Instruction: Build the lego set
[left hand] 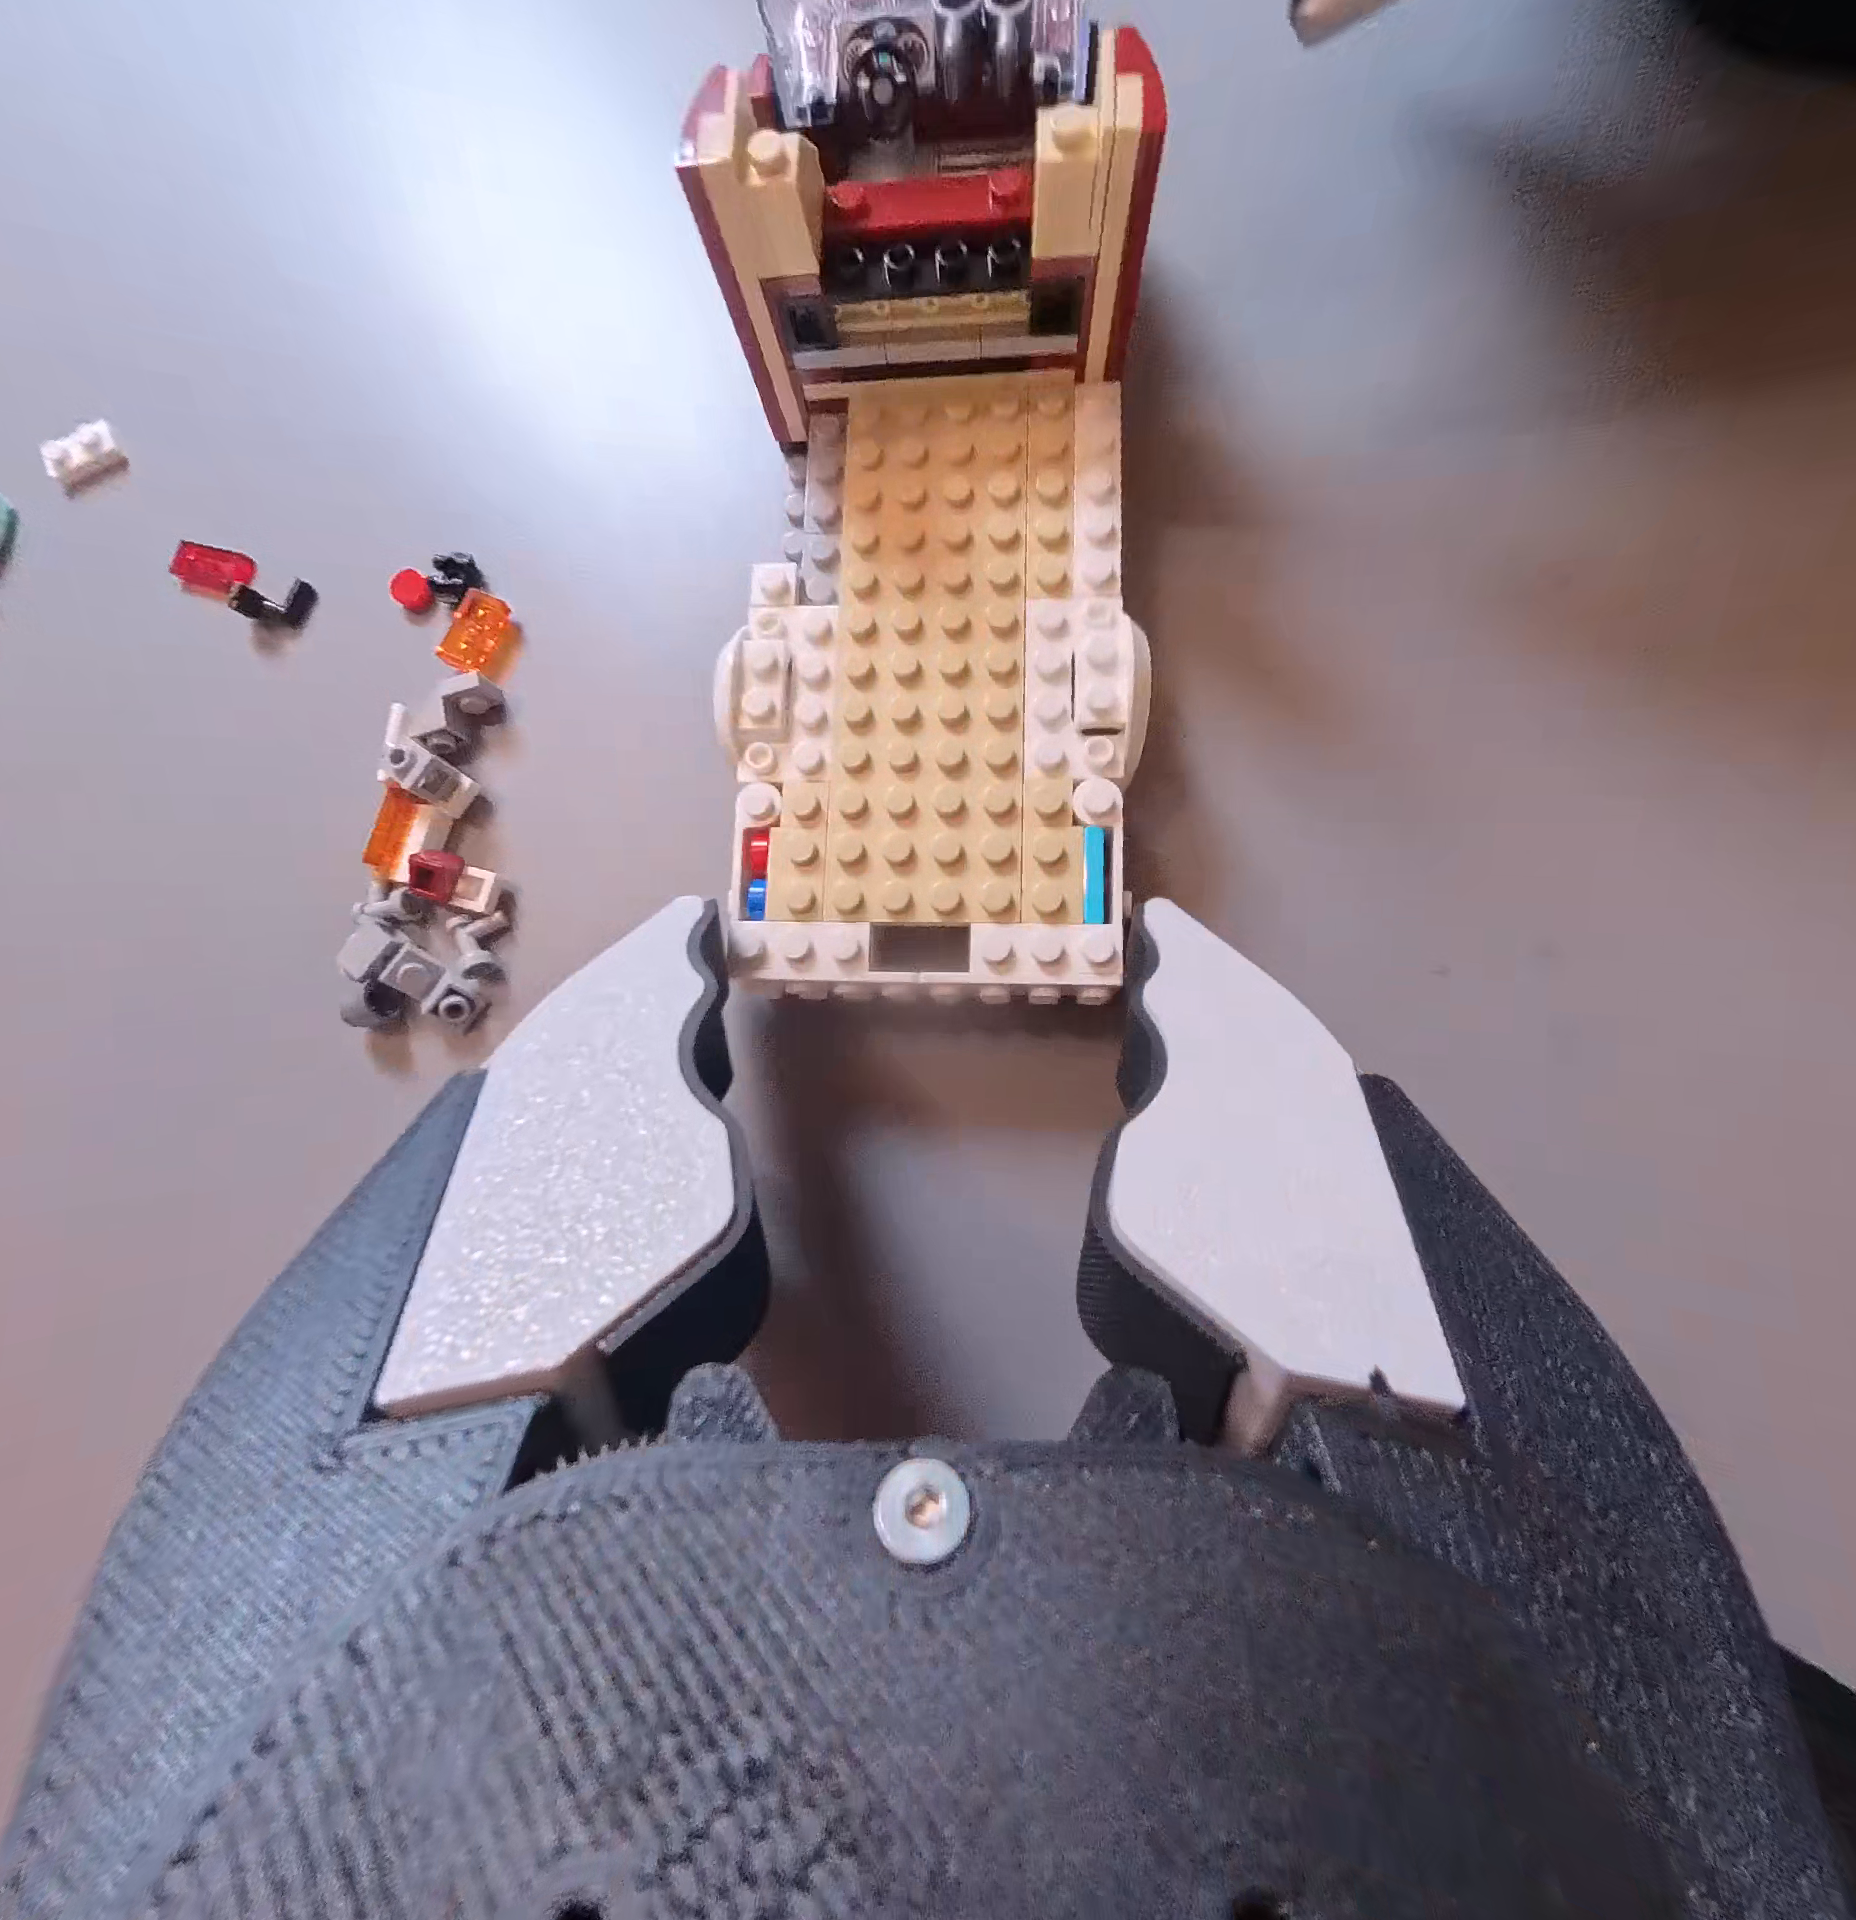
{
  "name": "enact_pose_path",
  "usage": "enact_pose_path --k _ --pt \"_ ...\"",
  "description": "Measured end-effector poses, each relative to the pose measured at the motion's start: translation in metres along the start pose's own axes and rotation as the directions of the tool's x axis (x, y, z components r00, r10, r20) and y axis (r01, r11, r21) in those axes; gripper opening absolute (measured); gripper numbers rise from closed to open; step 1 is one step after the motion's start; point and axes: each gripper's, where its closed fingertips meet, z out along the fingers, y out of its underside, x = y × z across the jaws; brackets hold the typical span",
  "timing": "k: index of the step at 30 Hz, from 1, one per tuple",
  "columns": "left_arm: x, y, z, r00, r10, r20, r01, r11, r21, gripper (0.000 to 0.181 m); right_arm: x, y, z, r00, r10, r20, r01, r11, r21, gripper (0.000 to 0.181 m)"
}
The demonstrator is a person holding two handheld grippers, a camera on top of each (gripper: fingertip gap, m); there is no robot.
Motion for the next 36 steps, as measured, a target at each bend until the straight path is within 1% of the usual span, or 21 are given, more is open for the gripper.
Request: enact_pose_path --k 4,7,9,11,13,14,16,17,18,20,21,25,26,27,29,30,32,36 --pt "0.011 -0.003 -0.002 0.998 0.009 0.063 -0.009 1.0 -0.01 0.071 0.014 0.014 0.006 0.997 0.036 -0.069 -0.039 0.999 -0.032 0.032" --pt "0.027 -0.004 -0.004 0.998 0.032 0.054 -0.031 0.999 -0.012 0.072 0.02 0.02 0.008 0.994 0.046 -0.102 -0.051 0.998 -0.046 0.029" --pt "0.038 -0.009 -0.005 0.998 0.05 0.025 -0.051 0.999 0.017 0.07 0.023 0.021 0.01 0.991 0.047 -0.121 -0.053 0.997 -0.048 0.027" --pt "0.05 -0.016 -0.007 0.998 0.048 -0.032 -0.045 0.997 0.068 0.062 0.027 0.022 0.011 0.989 0.048 -0.138 -0.056 0.997 -0.053 0.026" --pt "0.058 -0.023 -0.011 0.994 0.036 -0.107 -0.022 0.992 0.126 0.059 0.03 0.022 0.01 0.986 0.059 -0.155 -0.067 0.997 -0.044 0.026" --pt "0.051 -0.028 -0.016 0.995 0.012 -0.101 0.004 0.988 0.157 0.057 0.032 0.021 0.009 0.984 0.072 -0.162 -0.078 0.996 -0.032 0.026" --pt "0.022 -0.039 -0.031 0.995 -0.074 -0.067 0.088 0.966 0.244 0.042 0.036 0.018 0.005 0.981 0.104 -0.164 -0.105 0.995 0.005 0.025" --pt "0.002 -0.043 -0.036 0.991 -0.128 -0.042 0.134 0.95 0.281 0.032 0.037 0.016 0.003 0.98 0.122 -0.158 -0.12 0.992 0.026 0.025" --pt "-0.023 -0.042 -0.039 0.984 -0.18 0.011 0.168 0.941 0.295 0.025 0.037 0.014 0.001 0.979 0.14 -0.146 -0.134 0.99 0.047 0.025" --pt "-0.066 -0.028 -0.033 0.967 -0.219 0.129 0.183 0.952 0.244 0.014 0.037 0.01 -0.001 0.979 0.164 -0.12 -0.155 0.984 0.083 0.022" --pt "-0.077 -0.022 -0.026 0.969 -0.209 0.134 0.18 0.962 0.204 0.013 0.037 0.009 -0.003 0.979 0.17 -0.113 -0.16 0.983 0.094 0.021" --pt "-0.093 -0.007 0.008 0.984 -0.154 0.09 0.15 0.988 0.041 0.02 0.04 0.01 -0.005 0.976 0.187 -0.113 -0.175 0.979 0.108 0.019" --pt "-0.092 -0.002 0.013 0.989 -0.133 0.07 0.134 0.991 -0.005 0.019 0.04 0.01 -0.005 0.976 0.188 -0.112 -0.176 0.978 0.11 0.019" --pt "-0.095 -0.002 0.016 0.99 -0.111 0.083 0.112 0.994 -0.011 0.015 0.039 0.01 -0.005 0.976 0.188 -0.11 -0.176 0.978 0.11 0.018" --pt "-0.105 -0.002 0.016 0.989 -0.081 0.126 0.084 0.996 -0.015 0.009 0.039 0.01 -0.004 0.977 0.188 -0.105 -0.176 0.978 0.111 0.018" --pt "-0.108 -0.002 0.014 0.986 -0.091 0.141 0.092 0.996 0.0 0.009 0.038 0.01 -0.004 0.977 0.188 -0.099 -0.177 0.978 0.109 0.018" --pt "-0.109 -0.007 0.008 0.983 -0.148 0.11 0.142 0.988 0.062 0.009 0.037 0.01 -0.003 0.978 0.191 -0.086 -0.181 0.978 0.105 0.018" --pt "-0.121 -0.007 -0.007 0.962 -0.257 0.091 0.241 0.958 0.155 0.012 0.035 0.01 -0.003 0.978 0.199 -0.06 -0.192 0.976 0.106 0.018"
